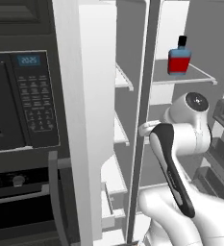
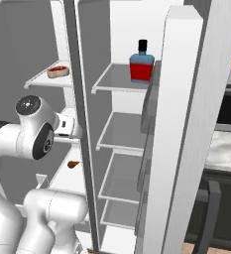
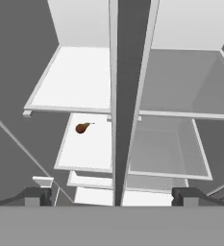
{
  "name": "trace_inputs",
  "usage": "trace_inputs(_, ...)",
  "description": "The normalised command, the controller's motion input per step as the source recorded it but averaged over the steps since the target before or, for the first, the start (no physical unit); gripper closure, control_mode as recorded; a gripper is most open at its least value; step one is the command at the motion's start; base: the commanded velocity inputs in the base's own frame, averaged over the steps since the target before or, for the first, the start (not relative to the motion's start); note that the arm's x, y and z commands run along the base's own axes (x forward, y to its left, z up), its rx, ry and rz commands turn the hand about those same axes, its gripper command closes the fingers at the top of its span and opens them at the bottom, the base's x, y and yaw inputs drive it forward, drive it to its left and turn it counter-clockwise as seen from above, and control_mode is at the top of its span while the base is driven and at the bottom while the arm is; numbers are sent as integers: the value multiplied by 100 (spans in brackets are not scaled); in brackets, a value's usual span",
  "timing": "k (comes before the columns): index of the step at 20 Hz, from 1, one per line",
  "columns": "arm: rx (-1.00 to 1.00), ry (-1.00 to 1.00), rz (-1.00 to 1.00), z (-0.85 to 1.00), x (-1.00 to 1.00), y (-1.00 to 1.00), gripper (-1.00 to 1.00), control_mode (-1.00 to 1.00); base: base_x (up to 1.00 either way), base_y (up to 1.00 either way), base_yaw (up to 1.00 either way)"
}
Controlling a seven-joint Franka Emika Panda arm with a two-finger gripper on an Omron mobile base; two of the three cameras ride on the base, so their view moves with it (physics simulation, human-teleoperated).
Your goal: Pick up the frozen steak from the freezer, place it on any shelf in the fridge, and close the fridge and freezer doors when done.
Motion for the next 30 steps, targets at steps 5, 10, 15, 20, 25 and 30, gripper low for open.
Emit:
trace_inputs(5, 0, 0, 0, 0, 0, 0, -100, 100, 27, 11, 0)
trace_inputs(10, 0, 0, 0, 0, 0, 0, -100, 100, 47, 11, 0)
trace_inputs(15, 0, 0, 0, 13, 3, 0, -100, -100, 32, 4, 0)
trace_inputs(20, 7, 0, 0, 95, 1, 16, -100, -100, 0, 0, 0)
trace_inputs(25, 8, 3, 0, 99, 0, 40, -100, -100, 0, 0, 0)
trace_inputs(30, 3, 14, -3, 79, 5, 2, -100, -100, 0, 0, 0)
